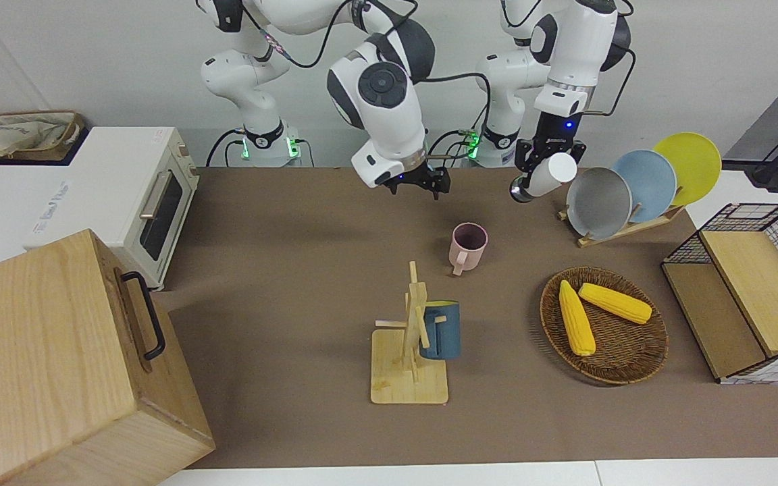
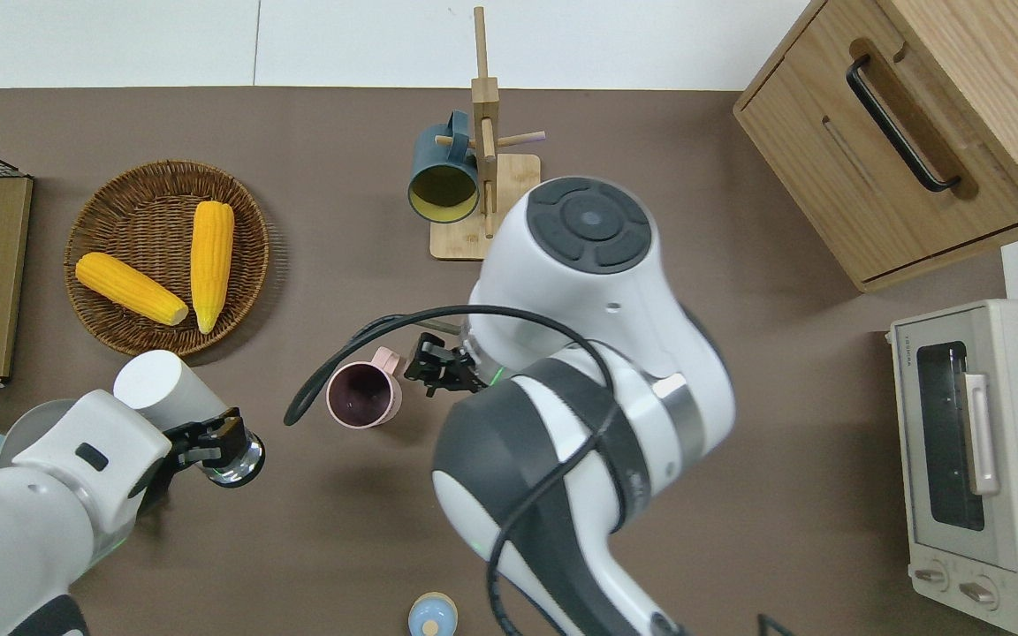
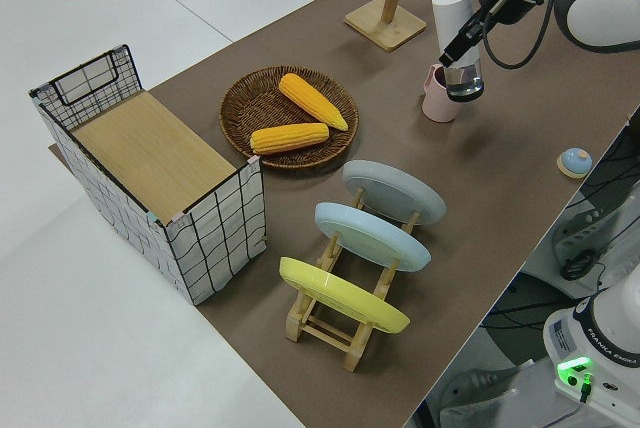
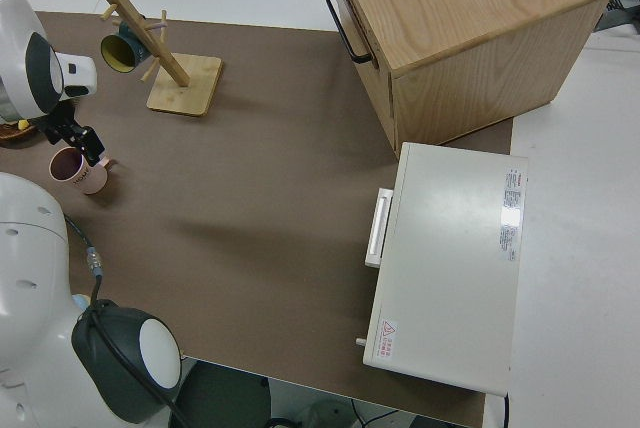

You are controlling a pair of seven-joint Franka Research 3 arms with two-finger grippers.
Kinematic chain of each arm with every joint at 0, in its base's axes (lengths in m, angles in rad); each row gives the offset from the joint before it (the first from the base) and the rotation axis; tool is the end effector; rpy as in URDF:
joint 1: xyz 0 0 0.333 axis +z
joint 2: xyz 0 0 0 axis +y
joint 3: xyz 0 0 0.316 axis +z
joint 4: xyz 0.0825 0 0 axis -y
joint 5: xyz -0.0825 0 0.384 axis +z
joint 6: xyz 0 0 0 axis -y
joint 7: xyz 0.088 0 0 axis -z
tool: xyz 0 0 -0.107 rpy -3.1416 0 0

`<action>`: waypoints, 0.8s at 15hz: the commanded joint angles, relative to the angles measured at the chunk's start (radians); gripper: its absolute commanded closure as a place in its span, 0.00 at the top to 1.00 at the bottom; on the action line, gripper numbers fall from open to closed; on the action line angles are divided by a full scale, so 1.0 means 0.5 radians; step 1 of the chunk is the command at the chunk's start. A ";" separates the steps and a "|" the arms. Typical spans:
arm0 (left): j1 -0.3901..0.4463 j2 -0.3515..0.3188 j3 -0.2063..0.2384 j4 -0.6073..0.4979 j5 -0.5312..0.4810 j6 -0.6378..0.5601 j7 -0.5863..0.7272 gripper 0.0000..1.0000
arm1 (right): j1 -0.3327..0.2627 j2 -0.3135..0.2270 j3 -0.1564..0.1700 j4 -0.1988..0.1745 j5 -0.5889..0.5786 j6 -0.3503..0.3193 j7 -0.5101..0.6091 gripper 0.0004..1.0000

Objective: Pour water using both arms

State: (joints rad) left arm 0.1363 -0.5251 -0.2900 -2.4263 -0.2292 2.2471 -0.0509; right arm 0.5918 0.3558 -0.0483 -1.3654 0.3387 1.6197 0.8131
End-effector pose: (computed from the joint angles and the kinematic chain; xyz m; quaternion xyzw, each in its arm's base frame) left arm 0.4190 -0.0829 0.5205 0.9857 0.0120 0.1626 0.0427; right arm 0.5420 0.3732 0.5145 -0.9748 0.1480 0.1389 0.0928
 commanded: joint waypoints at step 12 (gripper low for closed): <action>-0.496 -0.297 0.009 -0.403 -0.189 0.071 -0.064 0.00 | -0.754 -0.435 0.017 -0.064 -0.600 -0.429 -1.230 0.99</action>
State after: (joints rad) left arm -0.0672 -0.6508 -0.2922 -2.5960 -0.2968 2.2490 -0.0711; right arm 0.2955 0.1814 -0.0582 -1.3682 0.0808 1.4198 0.3316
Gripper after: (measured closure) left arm 0.370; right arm 0.004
